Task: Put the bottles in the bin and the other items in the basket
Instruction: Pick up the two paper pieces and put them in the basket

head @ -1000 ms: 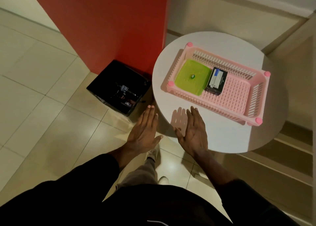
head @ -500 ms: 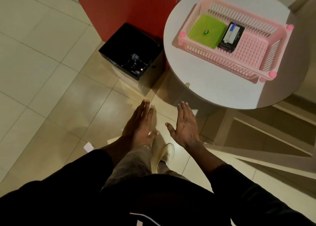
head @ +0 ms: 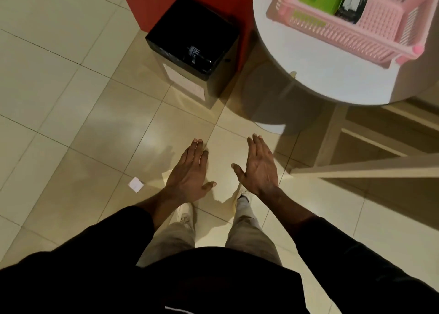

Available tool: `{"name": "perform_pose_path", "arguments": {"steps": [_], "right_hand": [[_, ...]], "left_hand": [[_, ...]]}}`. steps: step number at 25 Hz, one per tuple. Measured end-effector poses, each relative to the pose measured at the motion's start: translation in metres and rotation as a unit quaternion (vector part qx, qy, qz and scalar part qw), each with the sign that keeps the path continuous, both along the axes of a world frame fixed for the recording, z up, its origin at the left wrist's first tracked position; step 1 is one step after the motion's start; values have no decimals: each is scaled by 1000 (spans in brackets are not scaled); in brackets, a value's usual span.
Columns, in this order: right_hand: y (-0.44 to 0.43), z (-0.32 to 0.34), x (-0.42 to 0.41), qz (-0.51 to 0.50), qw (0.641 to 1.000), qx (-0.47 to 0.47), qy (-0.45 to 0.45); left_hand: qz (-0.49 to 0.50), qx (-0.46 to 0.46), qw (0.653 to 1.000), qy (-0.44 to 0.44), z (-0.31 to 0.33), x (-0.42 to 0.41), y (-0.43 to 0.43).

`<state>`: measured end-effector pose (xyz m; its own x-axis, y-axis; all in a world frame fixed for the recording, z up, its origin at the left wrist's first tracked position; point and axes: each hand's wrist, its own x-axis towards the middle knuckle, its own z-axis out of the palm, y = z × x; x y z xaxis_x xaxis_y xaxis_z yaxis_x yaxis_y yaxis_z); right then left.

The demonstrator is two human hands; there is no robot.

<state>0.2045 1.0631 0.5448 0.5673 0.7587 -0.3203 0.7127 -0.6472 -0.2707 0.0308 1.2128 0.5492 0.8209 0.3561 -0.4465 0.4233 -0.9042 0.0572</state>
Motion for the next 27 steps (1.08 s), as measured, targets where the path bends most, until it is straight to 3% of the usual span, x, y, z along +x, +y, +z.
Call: {"name": "perform_pose_path", "arguments": {"steps": [6, 10, 20, 27], "right_hand": [[9, -19, -108, -51, 999, -3, 11], [14, -25, -170, -22, 999, -19, 22], [36, -75, -233, 102, 992, -46, 51], [42, -124, -273, 113, 988, -76, 80]], "left_hand": [[-8, -27, 999, 23, -24, -119, 35], [-12, -45, 998, 41, -32, -185, 42], [86, -33, 995, 42, -59, -246, 21], [101, -62, 992, 44, -103, -291, 8]]}}
